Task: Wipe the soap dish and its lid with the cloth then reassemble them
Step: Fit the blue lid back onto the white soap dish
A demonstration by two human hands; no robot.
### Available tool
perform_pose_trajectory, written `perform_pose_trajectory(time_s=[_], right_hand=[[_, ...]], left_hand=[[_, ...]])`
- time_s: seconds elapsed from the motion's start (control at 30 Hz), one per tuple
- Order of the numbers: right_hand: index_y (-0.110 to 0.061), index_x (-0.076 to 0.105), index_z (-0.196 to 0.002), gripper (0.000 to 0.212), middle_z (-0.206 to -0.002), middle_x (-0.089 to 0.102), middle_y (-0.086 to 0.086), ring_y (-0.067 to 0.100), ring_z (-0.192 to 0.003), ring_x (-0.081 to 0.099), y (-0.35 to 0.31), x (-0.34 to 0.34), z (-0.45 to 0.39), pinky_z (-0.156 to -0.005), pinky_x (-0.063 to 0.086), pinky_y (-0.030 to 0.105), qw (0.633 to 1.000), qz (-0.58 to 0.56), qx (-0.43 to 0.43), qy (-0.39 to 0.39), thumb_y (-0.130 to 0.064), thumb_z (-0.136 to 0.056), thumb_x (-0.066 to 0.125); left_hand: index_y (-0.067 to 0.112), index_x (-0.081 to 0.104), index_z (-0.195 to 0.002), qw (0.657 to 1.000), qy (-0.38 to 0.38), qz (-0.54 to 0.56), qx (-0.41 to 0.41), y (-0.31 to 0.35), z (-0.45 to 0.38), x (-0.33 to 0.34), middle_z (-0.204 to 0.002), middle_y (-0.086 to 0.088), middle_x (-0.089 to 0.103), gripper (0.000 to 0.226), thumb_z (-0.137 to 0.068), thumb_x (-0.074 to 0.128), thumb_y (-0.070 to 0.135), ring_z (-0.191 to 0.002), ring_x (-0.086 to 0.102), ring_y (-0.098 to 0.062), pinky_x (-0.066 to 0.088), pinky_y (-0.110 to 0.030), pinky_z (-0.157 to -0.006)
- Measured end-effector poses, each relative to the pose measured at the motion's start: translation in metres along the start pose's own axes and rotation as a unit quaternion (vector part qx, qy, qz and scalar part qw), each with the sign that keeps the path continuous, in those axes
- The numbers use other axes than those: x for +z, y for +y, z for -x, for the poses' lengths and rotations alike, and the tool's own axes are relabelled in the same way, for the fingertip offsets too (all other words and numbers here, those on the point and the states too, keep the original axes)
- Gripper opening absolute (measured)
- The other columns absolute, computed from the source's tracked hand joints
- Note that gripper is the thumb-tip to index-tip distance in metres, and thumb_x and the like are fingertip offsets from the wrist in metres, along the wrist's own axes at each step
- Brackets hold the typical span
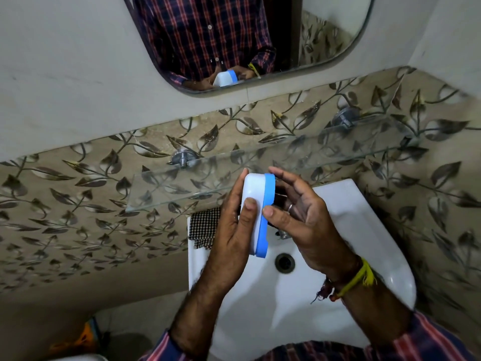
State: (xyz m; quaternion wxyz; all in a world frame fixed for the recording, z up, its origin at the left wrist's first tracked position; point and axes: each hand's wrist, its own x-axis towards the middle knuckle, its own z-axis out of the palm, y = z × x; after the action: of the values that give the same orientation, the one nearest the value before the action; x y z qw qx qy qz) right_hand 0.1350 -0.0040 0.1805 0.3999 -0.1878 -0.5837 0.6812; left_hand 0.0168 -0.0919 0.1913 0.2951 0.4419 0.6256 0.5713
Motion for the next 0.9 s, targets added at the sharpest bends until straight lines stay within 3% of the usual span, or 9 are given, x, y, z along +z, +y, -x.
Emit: perform_pose_trajectory(time_s=[0.23, 0.3, 0.37, 0.4, 0.5, 0.6, 0.67, 0.73, 0.9], right_hand=[[-0.011, 0.043, -0.142, 0.062, -0.131, 0.060, 0.012, 0.028, -0.119, 0.060, -0.006, -0.003, 0.000, -0.103, 0.048, 0.049, 1.000, -0.009, 0.003, -0.014, -0.004, -0.085, 0.067], [-0.010, 0.044, -0.139, 0.060, -0.128, 0.060, 0.011, 0.024, -0.115, 0.061, -0.006, -0.004, 0.000, -0.097, 0.051, 0.041, 1.000, -0.014, 0.005, -0.013, -0.004, -0.085, 0.069], [-0.011, 0.045, -0.136, 0.059, -0.126, 0.061, 0.011, 0.022, -0.113, 0.061, -0.008, -0.007, -0.002, -0.094, 0.052, 0.036, 1.000, -0.015, 0.015, -0.019, -0.007, -0.083, 0.072], [-0.011, 0.046, -0.134, 0.058, -0.124, 0.063, 0.010, 0.020, -0.112, 0.062, -0.010, -0.009, -0.004, -0.093, 0.052, 0.034, 0.999, -0.013, 0.023, -0.024, -0.008, -0.082, 0.072], [-0.008, 0.049, -0.125, 0.053, -0.114, 0.065, 0.006, 0.013, -0.103, 0.064, -0.021, -0.016, -0.015, -0.087, 0.053, 0.025, 0.999, 0.018, 0.027, -0.025, -0.007, -0.078, 0.073], [-0.008, 0.050, -0.120, 0.055, -0.109, 0.066, -0.002, 0.009, -0.101, 0.066, -0.034, -0.019, -0.030, -0.085, 0.055, 0.023, 0.996, 0.085, -0.004, -0.024, -0.009, -0.074, 0.080], [-0.011, 0.050, -0.119, 0.054, -0.111, 0.066, -0.003, 0.007, -0.103, 0.065, -0.039, -0.021, -0.040, -0.087, 0.054, 0.022, 0.993, 0.112, -0.028, -0.013, -0.010, -0.074, 0.080], [-0.011, 0.051, -0.123, 0.057, -0.117, 0.065, 0.002, 0.011, -0.109, 0.064, -0.042, -0.027, -0.050, -0.093, 0.053, 0.025, 0.990, 0.133, -0.045, 0.003, -0.014, -0.074, 0.081], [-0.014, 0.056, -0.128, 0.061, -0.125, 0.066, 0.002, 0.014, -0.119, 0.061, -0.043, -0.050, -0.074, -0.106, 0.048, 0.035, 0.973, 0.225, -0.055, -0.003, -0.031, -0.075, 0.082]], left_hand=[[0.035, 0.017, -0.160, 0.997, -0.076, -0.035, 0.001, 0.013, -0.003, -0.007, -0.163, -0.003, 0.037, 0.064, -0.100, 0.036, 0.049, -0.146, 0.042, -0.026, 0.037, -0.059, -0.116], [0.038, 0.014, -0.161, 0.992, -0.121, -0.047, 0.005, 0.016, -0.006, -0.019, -0.157, -0.004, 0.045, 0.076, -0.096, 0.050, 0.050, -0.131, 0.056, -0.025, 0.051, -0.052, -0.104], [0.045, 0.013, -0.160, 0.985, -0.150, -0.087, -0.002, 0.021, -0.010, -0.031, -0.142, -0.002, 0.054, 0.099, -0.083, 0.075, 0.052, -0.110, 0.062, -0.018, 0.060, -0.036, -0.081], [0.049, 0.013, -0.159, 0.979, -0.151, -0.133, 0.000, 0.024, -0.013, -0.036, -0.134, 0.003, 0.055, 0.107, -0.076, 0.082, 0.053, -0.108, 0.059, -0.019, 0.059, -0.034, -0.078], [0.049, 0.016, -0.158, 0.942, -0.137, -0.300, 0.054, 0.028, -0.028, -0.044, -0.117, 0.004, 0.051, 0.113, -0.067, 0.082, 0.061, -0.111, 0.045, -0.019, 0.046, -0.019, -0.093], [0.040, 0.023, -0.159, 0.919, -0.130, -0.360, 0.095, 0.039, -0.048, -0.042, -0.124, -0.003, 0.053, 0.121, -0.057, 0.080, 0.071, -0.112, 0.043, -0.017, 0.041, -0.020, -0.087], [0.026, 0.038, -0.154, 0.935, -0.101, -0.322, 0.111, 0.042, -0.060, -0.043, -0.132, -0.006, 0.056, 0.119, -0.053, 0.088, 0.065, -0.120, 0.050, -0.021, 0.045, -0.027, -0.099], [0.016, 0.052, -0.140, 0.958, -0.068, -0.253, 0.118, 0.040, -0.069, -0.047, -0.135, -0.007, 0.057, 0.102, -0.053, 0.099, 0.043, -0.123, 0.057, -0.022, 0.051, -0.040, -0.104], [0.013, 0.058, -0.137, 0.983, -0.006, -0.157, 0.100, 0.027, -0.093, -0.054, -0.138, -0.014, 0.057, 0.093, -0.055, 0.100, 0.023, -0.125, 0.062, -0.022, 0.053, -0.045, -0.106]])
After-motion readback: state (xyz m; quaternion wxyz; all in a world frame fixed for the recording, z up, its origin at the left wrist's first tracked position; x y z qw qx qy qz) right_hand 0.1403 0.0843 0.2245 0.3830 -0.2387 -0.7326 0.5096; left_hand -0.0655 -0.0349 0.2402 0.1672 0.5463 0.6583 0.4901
